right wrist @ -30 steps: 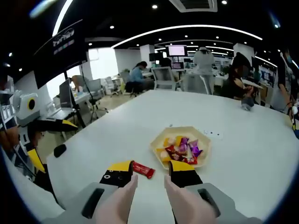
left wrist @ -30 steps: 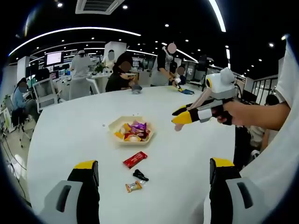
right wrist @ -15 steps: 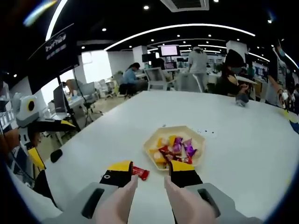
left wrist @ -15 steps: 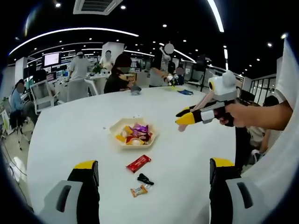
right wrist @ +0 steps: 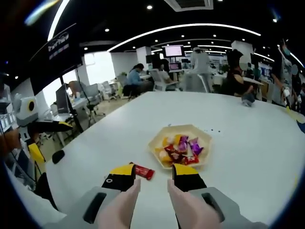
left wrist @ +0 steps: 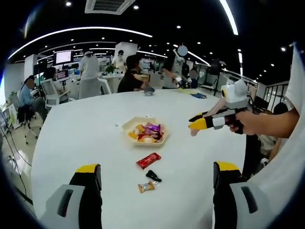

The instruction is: Place the target food into the container with the food tongs after gripping and lifting it, then release it inside without dropping or visibly crushing the food.

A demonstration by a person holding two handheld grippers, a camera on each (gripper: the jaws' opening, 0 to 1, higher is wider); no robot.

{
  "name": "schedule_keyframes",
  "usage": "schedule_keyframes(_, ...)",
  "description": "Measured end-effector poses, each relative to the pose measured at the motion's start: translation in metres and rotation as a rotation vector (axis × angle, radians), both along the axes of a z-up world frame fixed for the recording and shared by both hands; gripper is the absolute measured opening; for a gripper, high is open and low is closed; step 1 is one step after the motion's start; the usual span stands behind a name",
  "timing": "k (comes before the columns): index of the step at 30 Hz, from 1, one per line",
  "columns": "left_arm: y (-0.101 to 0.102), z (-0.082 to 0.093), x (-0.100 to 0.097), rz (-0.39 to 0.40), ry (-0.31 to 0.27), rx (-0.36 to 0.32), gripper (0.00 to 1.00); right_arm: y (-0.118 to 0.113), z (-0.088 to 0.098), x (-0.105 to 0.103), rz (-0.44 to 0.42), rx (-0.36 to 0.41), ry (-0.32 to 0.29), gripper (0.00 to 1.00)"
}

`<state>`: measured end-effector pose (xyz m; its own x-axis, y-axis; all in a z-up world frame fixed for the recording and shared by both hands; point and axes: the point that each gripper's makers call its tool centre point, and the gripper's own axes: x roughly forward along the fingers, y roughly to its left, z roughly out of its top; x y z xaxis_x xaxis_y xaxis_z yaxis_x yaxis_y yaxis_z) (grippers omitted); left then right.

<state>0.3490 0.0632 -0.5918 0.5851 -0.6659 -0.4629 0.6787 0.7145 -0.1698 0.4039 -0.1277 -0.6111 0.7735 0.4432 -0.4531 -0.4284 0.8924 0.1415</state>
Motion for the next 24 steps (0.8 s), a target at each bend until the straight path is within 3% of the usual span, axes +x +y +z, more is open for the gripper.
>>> schedule_keyframes(11, -0.001, 0.003, -0.021, -0.019, -0.024, 0.011, 0.99, 0.010, 0.005, -0.005, 0.045, -0.035, -0.030, 0.30)
schedule_keyframes(24, 0.018, 0.006, -0.029, 0.049, -0.037, 0.031, 0.99, 0.034, 0.006, 0.002, 0.114, -0.046, -0.052, 0.30)
